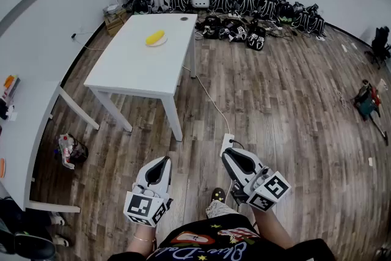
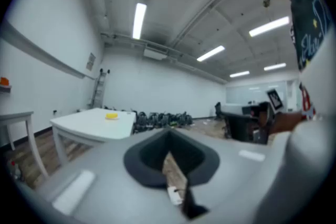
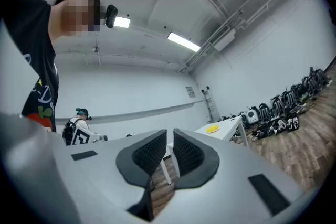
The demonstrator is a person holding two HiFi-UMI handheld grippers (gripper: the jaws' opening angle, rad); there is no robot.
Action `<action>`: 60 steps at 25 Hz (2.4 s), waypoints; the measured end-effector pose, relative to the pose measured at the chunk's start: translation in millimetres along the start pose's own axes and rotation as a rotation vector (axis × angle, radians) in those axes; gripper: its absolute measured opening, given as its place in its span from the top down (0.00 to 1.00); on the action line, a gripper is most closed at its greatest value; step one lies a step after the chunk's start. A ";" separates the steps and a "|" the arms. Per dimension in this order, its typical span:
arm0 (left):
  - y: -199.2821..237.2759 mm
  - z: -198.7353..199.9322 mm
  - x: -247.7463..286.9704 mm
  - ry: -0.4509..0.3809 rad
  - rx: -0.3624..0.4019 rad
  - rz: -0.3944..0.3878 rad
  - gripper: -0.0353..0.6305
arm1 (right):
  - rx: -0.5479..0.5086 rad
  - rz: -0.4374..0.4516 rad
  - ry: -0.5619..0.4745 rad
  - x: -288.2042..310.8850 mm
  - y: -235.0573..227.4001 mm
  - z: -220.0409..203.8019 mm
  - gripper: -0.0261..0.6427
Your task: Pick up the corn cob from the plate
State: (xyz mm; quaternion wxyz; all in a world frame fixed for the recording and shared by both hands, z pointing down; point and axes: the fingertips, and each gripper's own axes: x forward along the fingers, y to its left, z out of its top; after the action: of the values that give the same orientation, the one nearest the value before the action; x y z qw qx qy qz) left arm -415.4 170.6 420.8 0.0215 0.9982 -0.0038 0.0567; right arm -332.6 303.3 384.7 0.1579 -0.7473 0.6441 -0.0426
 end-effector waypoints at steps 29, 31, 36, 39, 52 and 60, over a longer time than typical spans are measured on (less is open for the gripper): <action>257.5 77.9 472.4 -0.047 0.004 0.249 0.95 | -0.165 0.504 0.241 431.1 -408.0 38.8 0.83; 264.1 76.9 497.3 -0.028 -0.006 0.267 0.95 | -0.366 0.552 0.328 470.9 -429.1 23.9 0.73; 306.3 85.7 549.2 -0.005 -0.045 0.409 0.95 | -0.495 0.806 0.518 582.7 -478.5 -13.9 0.63; 332.5 89.9 573.5 0.001 -0.059 0.535 0.95 | -0.530 0.966 0.630 628.4 -500.5 -50.4 0.61; 370.8 79.3 568.7 -0.024 -0.215 0.971 0.95 | -0.903 1.414 0.934 714.2 -514.6 -184.6 0.58; 382.0 71.7 543.3 -0.011 -0.239 1.004 0.95 | -0.819 1.407 0.992 720.7 -508.3 -205.5 0.58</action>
State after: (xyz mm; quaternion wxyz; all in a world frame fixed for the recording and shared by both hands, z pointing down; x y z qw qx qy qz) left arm 128.8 -216.9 427.4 0.1052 0.8642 -0.4890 0.0538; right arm 215.1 -376.1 626.4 -0.4178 -0.0824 0.9046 -0.0212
